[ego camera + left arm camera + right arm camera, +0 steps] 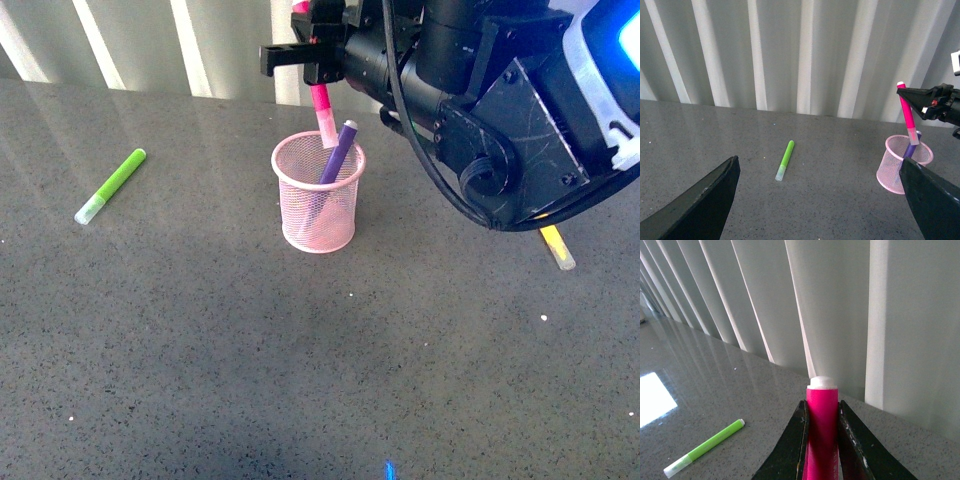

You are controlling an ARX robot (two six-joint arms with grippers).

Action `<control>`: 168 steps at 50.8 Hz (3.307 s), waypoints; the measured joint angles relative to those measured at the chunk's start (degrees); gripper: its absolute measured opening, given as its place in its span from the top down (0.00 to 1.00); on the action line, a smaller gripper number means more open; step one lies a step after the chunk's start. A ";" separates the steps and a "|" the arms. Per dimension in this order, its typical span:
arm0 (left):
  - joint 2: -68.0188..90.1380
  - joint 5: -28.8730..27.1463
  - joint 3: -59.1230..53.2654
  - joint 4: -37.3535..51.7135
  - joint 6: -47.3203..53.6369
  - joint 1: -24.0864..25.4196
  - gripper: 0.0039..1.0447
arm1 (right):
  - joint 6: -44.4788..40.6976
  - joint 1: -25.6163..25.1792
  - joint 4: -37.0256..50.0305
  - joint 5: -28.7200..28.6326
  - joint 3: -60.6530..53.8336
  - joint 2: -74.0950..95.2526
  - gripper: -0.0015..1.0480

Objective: Insert purple and pink pens into pink cup

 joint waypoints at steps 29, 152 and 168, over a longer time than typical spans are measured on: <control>0.00 0.00 0.00 0.00 0.00 0.00 0.06 | 0.50 1.09 1.66 -0.83 -0.39 2.08 0.58; -0.04 0.02 -0.02 0.00 -0.02 0.00 0.06 | -9.75 -24.57 -38.34 13.38 -70.44 -108.65 0.97; -0.04 0.02 0.00 0.00 -0.02 0.00 0.06 | -9.75 -24.57 -47.36 13.38 -70.44 -118.01 0.97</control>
